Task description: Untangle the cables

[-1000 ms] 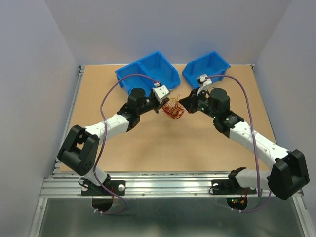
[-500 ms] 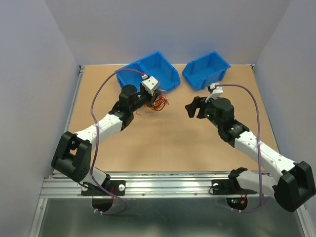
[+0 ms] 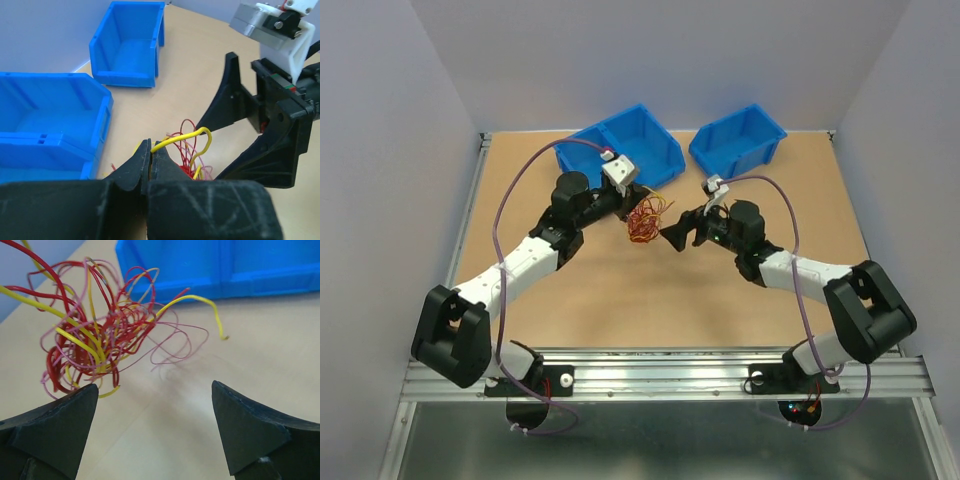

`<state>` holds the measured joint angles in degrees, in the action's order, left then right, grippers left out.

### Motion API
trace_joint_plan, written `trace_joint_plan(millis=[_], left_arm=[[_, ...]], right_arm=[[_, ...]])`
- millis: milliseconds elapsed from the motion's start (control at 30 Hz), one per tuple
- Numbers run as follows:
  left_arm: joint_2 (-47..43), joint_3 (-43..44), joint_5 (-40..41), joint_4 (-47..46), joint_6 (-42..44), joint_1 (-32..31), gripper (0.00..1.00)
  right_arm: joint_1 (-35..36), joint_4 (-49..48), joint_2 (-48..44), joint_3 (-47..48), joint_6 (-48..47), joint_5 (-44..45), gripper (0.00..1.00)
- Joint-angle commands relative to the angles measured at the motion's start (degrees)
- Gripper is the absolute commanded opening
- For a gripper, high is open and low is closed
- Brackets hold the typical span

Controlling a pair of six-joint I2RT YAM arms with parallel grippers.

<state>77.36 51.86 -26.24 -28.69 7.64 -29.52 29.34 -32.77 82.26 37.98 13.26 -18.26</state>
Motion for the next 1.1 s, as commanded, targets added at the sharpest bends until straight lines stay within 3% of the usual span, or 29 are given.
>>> trace_joint_plan(millis=[0, 367, 633, 667, 700, 767, 800, 833, 867, 900, 933, 967, 1033, 1067], left_arm=[[-2.6, 2.8, -4.2, -0.1, -1.0, -0.1, 0.0], [-1.6, 3.6, -3.7, 0.8, -1.2, -0.1, 0.0], [-2.0, 4.0, -10.7, 1.4, -1.7, -0.2, 0.0], [-2.0, 4.0, -11.2, 1.5, -1.6, -0.1, 0.0], [-1.9, 4.0, -11.8, 1.5, -1.5, -0.2, 0.0], [-1.6, 4.3, -13.3, 1.6, -1.6, -0.2, 0.0], [-1.3, 4.4, -13.7, 1.7, -1.5, -0.2, 0.0], [-1.2, 4.5, -13.8, 2.1, -1.2, -0.2, 0.0], [-1.0, 4.8, -13.5, 2.3, -1.0, -0.2, 0.11], [-1.0, 4.8, -12.8, 2.4, -0.9, -0.2, 0.2], [-1.1, 4.7, -10.7, 2.3, -0.9, -0.2, 0.3], [-1.3, 4.0, -9.5, 2.1, -0.8, -0.1, 0.5], [-2.7, 2.6, -5.9, -0.9, -1.5, 0.2, 0.64], [-3.2, 0.9, -5.3, -2.1, -1.9, 0.7, 0.76]], right_arm=[[0.3, -19.7, 4.1, -0.4, 1.9, -12.2, 1.0], [0.5, -22.7, 5.8, 0.6, 3.8, -17.2, 1.0], [1.9, -22.9, 9.6, 3.8, 4.4, -17.5, 0.95], [2.1, -22.9, 9.8, 4.0, 4.4, -17.5, 0.92], [2.5, -22.9, 10.0, 4.2, 4.3, -17.6, 0.81], [3.3, -22.9, 10.3, 4.9, 4.3, -17.7, 0.69], [3.4, -23.0, 10.3, 5.0, 4.4, -17.5, 0.52], [3.6, -23.0, 10.3, 5.1, 4.6, -17.1, 0.42], [3.6, -23.0, 10.2, 5.0, 4.8, -16.7, 0.33], [3.6, -23.0, 9.8, 4.8, 4.9, -16.3, 0.17], [3.6, -23.0, 8.9, 4.6, 5.2, -15.1, 0.09], [3.6, -23.0, 8.1, 4.0, 5.5, -14.4, 0.01], [3.6, -22.9, 5.2, 2.4, 5.9, -12.3, 0.01], [3.6, -22.9, 4.1, 1.7, 6.1, -11.6, 0.01]])
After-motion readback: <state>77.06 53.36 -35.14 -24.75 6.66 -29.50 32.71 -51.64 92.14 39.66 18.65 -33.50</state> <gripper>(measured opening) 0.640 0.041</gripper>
